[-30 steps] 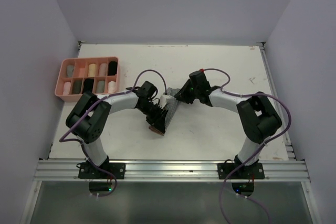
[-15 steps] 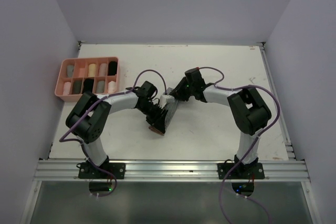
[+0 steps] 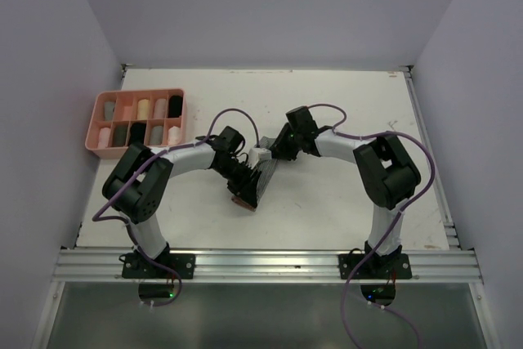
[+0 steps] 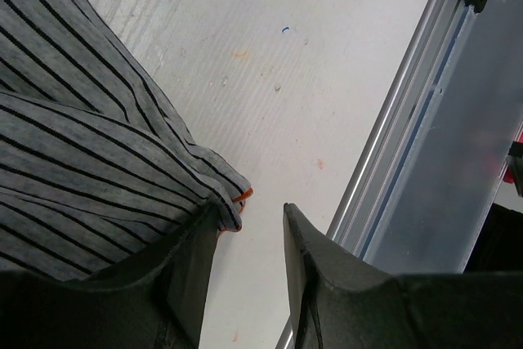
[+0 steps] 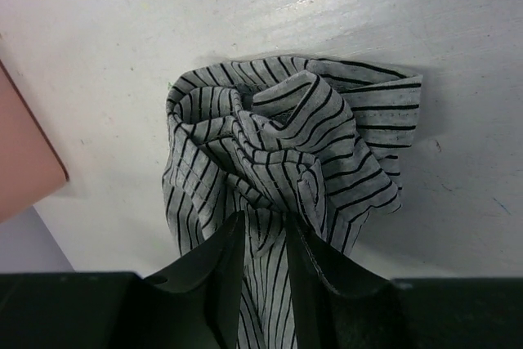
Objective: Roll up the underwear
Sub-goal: Fold the underwear
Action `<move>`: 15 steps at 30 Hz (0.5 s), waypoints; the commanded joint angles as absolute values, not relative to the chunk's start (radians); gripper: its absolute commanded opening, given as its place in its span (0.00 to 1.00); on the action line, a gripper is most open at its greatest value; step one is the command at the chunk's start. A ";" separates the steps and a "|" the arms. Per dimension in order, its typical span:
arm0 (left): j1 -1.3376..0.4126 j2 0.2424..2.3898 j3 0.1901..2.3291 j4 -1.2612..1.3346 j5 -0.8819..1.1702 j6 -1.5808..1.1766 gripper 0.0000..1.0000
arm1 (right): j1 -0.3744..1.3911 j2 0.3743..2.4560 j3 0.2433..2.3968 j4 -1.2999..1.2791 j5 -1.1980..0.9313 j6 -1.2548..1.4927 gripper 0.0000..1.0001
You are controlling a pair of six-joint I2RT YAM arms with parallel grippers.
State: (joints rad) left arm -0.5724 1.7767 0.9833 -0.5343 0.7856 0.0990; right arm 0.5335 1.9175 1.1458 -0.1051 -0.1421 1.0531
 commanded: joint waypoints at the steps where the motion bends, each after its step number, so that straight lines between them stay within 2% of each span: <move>1: -0.571 1.822 0.945 -0.522 0.663 0.123 0.44 | 0.534 1.888 1.183 -0.137 -0.129 1.016 0.31; 8: -0.571 1.825 0.945 -0.519 0.657 0.121 0.44 | 0.534 1.928 1.203 -0.124 -0.164 1.005 0.30; 15: -0.571 1.832 0.948 -0.523 0.660 0.121 0.45 | 0.534 1.922 1.220 -0.163 -0.149 1.000 0.39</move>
State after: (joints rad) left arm -0.5716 1.7790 0.9833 -0.5327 0.7864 0.0933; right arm 0.5335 1.9270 1.1839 -0.1371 -0.1509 1.0195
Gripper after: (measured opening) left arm 0.436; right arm 0.387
